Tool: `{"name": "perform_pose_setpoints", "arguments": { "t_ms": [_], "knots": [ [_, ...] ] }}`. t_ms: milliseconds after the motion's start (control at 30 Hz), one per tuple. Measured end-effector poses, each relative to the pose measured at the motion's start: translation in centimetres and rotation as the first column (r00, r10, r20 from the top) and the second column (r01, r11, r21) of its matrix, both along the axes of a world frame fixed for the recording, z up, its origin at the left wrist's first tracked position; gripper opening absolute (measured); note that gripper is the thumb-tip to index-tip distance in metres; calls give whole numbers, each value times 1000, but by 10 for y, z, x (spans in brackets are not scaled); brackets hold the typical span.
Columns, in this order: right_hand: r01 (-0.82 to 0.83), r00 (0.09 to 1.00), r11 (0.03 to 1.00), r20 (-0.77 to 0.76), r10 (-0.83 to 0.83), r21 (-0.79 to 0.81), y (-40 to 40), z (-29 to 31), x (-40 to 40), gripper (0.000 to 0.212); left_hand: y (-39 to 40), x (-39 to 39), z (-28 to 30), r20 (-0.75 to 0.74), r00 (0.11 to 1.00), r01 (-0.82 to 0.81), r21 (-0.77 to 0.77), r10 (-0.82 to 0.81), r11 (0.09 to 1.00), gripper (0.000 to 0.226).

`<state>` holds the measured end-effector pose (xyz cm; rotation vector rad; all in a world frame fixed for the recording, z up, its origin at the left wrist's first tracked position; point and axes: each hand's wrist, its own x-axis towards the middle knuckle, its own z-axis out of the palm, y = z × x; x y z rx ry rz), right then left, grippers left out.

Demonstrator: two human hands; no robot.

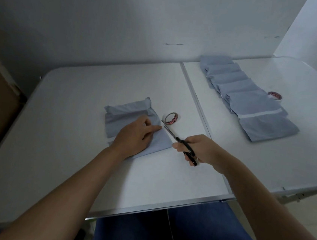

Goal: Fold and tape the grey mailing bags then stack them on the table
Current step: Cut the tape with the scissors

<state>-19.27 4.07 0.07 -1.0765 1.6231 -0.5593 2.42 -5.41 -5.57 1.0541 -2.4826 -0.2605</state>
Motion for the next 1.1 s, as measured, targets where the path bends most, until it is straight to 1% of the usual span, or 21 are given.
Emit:
{"name": "perform_pose_setpoints", "arguments": {
  "t_ms": [133, 333, 433, 600, 667, 800, 900, 1100],
  "knots": [
    [-8, 1000, 998, -25, 7, -57, 1, -6, 0, 38, 0, 1, -1, -4, 1000, 10, 4, -10, 1000, 36],
    [-28, 990, 994, -143, 12, -110, 3, -5, -1, 35, 1, 1, 0, -13, 1000, 4, 9, -4, 1000, 37],
    [-51, 981, 991, -193, 26, -126, 2, -6, -1, 34, 2, 1, 1, -23, 1000, 4, 7, -3, 1000, 37],
    [-67, 974, 989, -222, 37, -130, 2, -11, -4, 34, 3, 0, 3, -20, 1000, -2, 8, 2, 1000, 37],
    [-56, 978, 991, -205, 30, -123, 2, -10, -2, 34, 3, 0, 3, -14, 1000, -2, 5, 2, 1000, 37],
    [-1, 995, 997, -100, -7, -82, 0, -7, 1, 43, 2, 1, 2, -7, 1000, -2, -5, 2, 1000, 37],
    [3, 996, 996, -90, -12, -92, -4, -7, 3, 51, 3, 1, 1, -9, 1000, -4, -2, 4, 1000, 38],
    [-23, 992, 993, -129, 8, -113, -7, -8, 7, 41, 5, 2, 1, -17, 1000, 4, -4, -4, 1000, 37]
  ]
}}
